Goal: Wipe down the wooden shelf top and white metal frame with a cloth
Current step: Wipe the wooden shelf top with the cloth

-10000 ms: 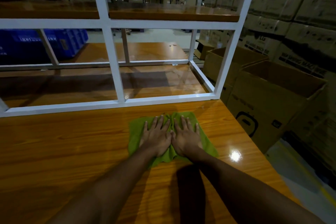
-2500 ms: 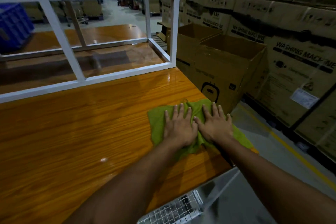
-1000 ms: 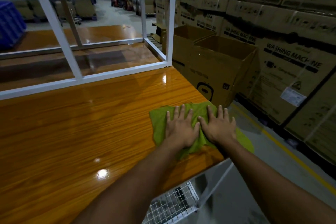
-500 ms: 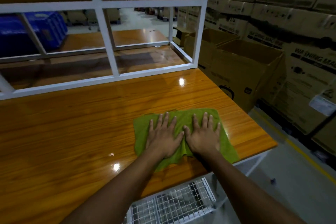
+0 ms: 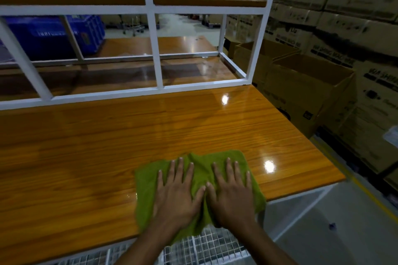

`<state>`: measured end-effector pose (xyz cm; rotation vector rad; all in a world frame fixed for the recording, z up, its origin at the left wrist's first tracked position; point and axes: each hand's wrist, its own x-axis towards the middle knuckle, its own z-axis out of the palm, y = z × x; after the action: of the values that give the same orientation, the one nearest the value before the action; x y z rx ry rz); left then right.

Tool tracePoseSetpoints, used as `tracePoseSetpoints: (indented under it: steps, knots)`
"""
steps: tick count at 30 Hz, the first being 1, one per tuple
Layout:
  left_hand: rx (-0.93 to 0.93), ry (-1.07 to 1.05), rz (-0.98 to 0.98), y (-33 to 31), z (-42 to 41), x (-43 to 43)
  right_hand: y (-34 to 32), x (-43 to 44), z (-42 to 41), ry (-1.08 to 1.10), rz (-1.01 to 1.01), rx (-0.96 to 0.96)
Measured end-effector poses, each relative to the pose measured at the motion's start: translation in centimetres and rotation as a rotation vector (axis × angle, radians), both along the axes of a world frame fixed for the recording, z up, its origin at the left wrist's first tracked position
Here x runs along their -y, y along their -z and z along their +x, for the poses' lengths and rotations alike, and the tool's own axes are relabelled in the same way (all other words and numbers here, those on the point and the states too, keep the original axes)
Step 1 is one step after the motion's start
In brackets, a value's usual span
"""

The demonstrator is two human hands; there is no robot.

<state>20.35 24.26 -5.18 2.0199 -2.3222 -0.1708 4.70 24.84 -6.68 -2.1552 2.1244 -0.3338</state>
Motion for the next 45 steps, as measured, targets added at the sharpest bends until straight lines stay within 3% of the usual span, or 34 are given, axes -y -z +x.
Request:
tracePoseSetpoints:
  steps: [4, 9, 12, 17, 27, 36, 45]
  knots:
    - [-0.004, -0.037, 0.018, -0.1, -2.2, -0.7, 0.0, 0.3, -3.2, -0.091, 0.024, -0.069]
    - [-0.121, 0.06, -0.064, 1.0, -2.8, 1.8, -0.7, 3.1, -3.8, -0.014, 0.078, -0.145]
    - [-0.079, 0.075, -0.113, 0.6, -1.0, 4.4, -1.0, 5.7, -1.8, 0.026, 0.1, -0.167]
    - [-0.036, -0.038, -0.025, 0.2, 4.9, 6.3, -0.6, 8.7, 4.6, -0.013, 0.086, -0.102]
    - [0.0, -0.17, -0.057, 0.7, 12.7, -0.3, -1.0, 3.5, 12.0, -0.224, 0.075, -0.062]
    - [0.035, -0.198, -0.056, 1.0, 8.8, -4.5, 0.0, -1.2, 8.3, -0.238, 0.018, -0.003]
    - [-0.017, -0.032, 0.022, 0.0, 4.6, 1.2, -0.8, 1.5, 3.6, -0.095, 0.061, -0.072]
